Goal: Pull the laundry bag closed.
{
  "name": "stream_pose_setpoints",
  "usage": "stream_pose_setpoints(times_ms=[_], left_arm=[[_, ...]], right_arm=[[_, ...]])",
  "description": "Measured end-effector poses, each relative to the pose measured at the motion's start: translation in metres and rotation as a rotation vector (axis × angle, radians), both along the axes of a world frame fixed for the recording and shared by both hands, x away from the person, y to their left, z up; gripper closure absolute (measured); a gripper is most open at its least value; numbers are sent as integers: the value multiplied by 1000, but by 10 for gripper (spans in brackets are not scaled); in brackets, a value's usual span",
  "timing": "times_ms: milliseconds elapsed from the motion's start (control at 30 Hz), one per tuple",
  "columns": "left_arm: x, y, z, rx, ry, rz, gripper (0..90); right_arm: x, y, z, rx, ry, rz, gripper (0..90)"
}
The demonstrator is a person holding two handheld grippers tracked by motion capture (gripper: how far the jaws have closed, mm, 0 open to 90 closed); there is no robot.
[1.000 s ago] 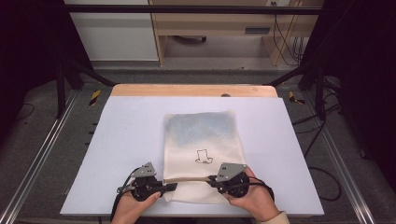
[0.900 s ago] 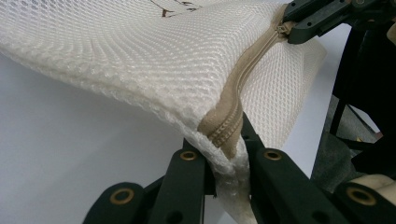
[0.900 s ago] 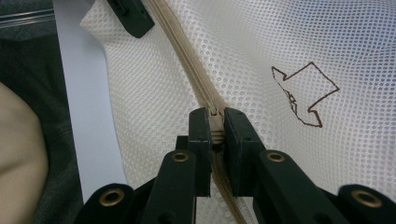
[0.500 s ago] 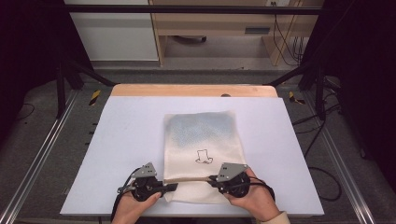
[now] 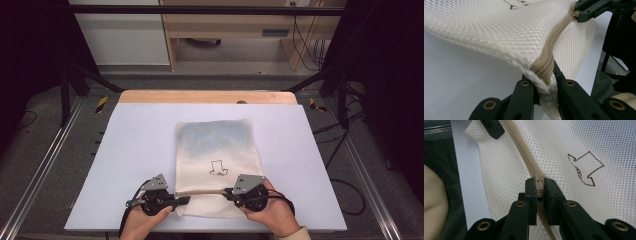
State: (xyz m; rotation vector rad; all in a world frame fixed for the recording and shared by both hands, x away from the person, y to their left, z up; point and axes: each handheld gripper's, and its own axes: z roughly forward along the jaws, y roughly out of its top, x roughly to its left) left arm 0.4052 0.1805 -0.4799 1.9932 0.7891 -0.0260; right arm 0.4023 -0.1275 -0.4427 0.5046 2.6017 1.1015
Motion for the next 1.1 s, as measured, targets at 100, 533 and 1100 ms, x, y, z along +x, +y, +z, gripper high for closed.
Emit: stream_pose_setpoints(times_ms=[100, 533, 1100], left_arm=[[1, 1, 0, -2, -4, -1, 846], [1, 1, 1, 1, -7, 1, 846], [0, 1, 0, 4, -6, 4, 846]], right_arm=[[-1, -2, 0, 2, -2, -3, 821], [-3, -12, -1, 9, 1, -30, 821], [-6, -26, -1, 10, -6, -55, 821]])
